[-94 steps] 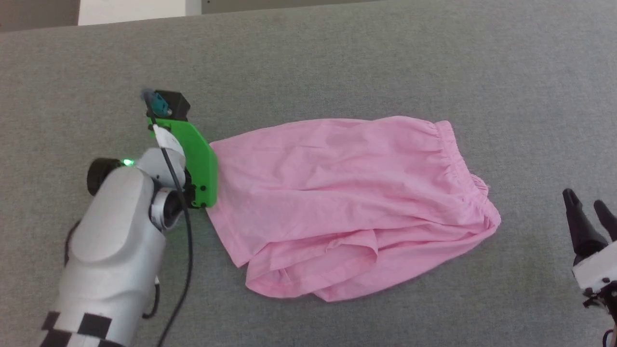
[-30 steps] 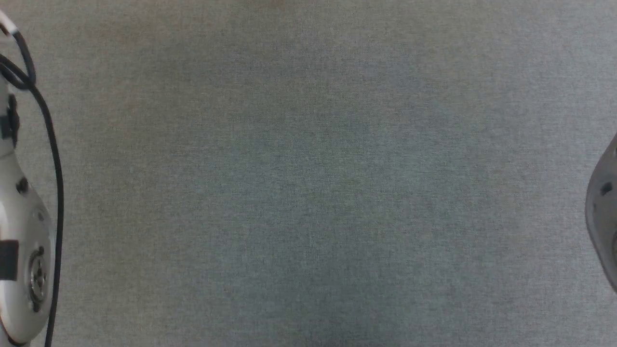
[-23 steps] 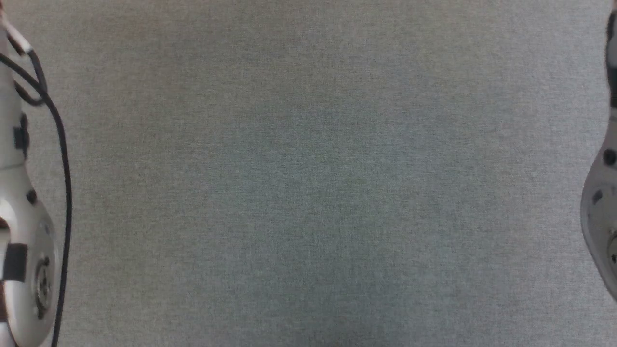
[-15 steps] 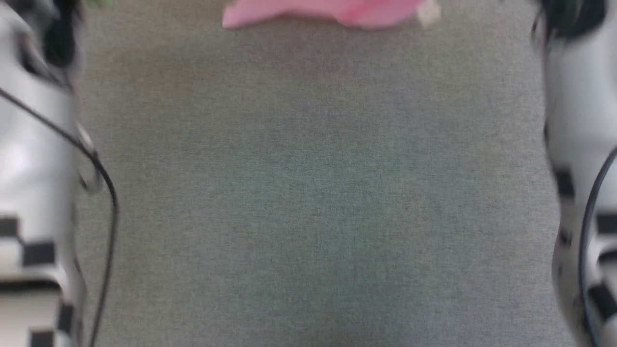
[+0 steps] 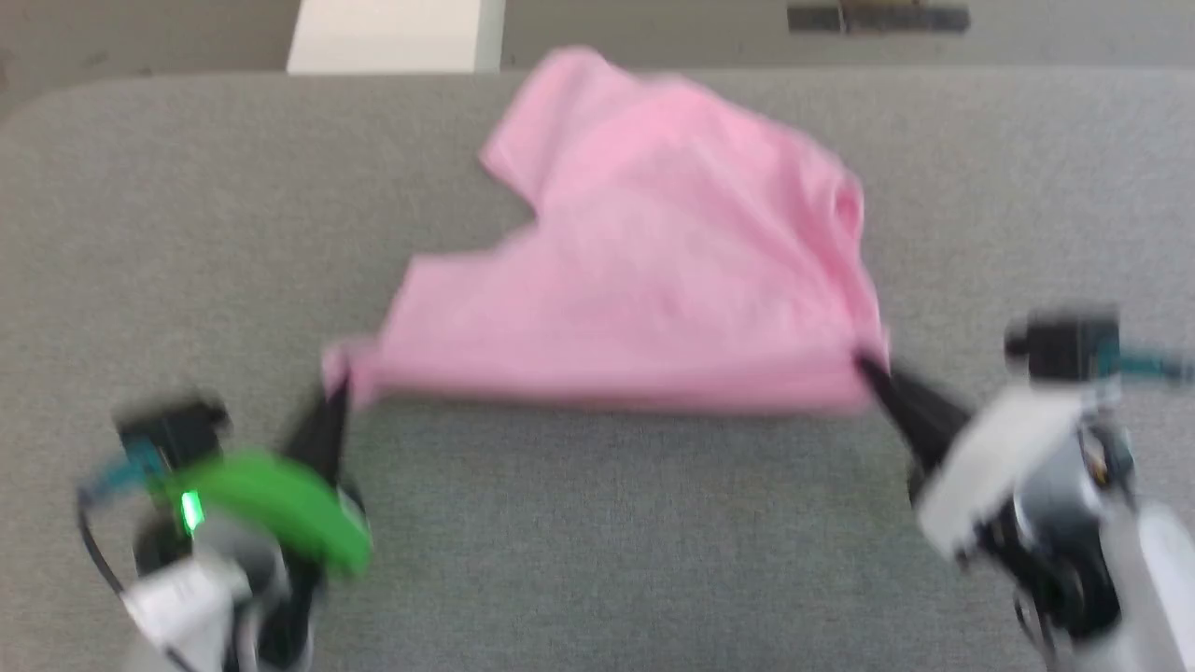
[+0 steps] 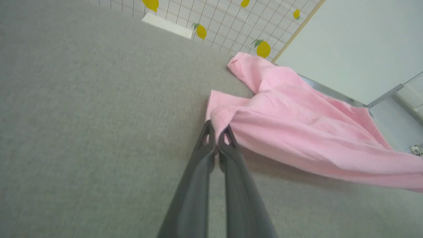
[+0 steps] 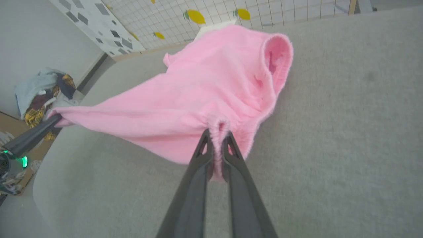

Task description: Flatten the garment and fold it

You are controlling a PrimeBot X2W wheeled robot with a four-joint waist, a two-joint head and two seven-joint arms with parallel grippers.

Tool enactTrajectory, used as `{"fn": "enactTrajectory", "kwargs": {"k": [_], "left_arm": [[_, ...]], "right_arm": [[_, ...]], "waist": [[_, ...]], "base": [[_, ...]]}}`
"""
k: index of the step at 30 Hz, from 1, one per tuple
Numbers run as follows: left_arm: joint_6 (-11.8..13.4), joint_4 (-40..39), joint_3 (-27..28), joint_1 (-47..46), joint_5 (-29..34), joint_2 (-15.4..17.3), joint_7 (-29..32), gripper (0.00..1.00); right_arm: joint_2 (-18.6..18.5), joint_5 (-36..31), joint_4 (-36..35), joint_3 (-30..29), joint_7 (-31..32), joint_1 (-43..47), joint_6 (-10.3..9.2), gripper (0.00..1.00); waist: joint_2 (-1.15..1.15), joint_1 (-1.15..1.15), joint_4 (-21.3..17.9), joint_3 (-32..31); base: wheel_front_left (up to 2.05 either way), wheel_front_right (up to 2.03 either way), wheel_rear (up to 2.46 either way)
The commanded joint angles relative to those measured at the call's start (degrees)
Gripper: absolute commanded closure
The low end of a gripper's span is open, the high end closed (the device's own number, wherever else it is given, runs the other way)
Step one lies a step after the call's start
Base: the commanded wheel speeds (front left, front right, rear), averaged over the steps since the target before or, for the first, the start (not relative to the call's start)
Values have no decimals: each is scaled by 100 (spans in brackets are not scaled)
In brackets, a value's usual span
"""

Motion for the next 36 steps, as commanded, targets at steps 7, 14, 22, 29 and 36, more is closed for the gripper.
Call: {"fn": "enactTrajectory", "kwargs": {"k": [7, 14, 22, 29, 36], "left_arm": [[630, -605, -257, 1731, -86, 234, 1089, 100], [1093, -1258, -257, 2633, -334, 422, 1903, 100], [1027, -1903, -150, 1889, -230, 539, 1845, 100], [520, -1065, -417, -140, -215, 627, 2198, 100], [32, 340, -770, -2187, 10, 608, 2464, 100]], "right_arm": [[11, -144, -414, -336, 808, 1713, -9, 100], [291, -261, -855, -618, 2006, 2683, -9, 100], [634, -439, -1469, -1105, 2360, 2378, -9, 100], [794, -777, -1510, -1210, 2651, 1401, -9, 100], [875, -1062, -1093, -1123, 2621, 314, -9, 100]], "waist": [[0, 1, 126, -664], [0, 1, 127, -882], [0, 1, 19, -822], [0, 1, -229, -251], [0, 1, -691, 535]], "base": [[0, 0, 0], [0, 0, 0], [0, 0, 0], [0, 0, 0], [0, 0, 0]]}}
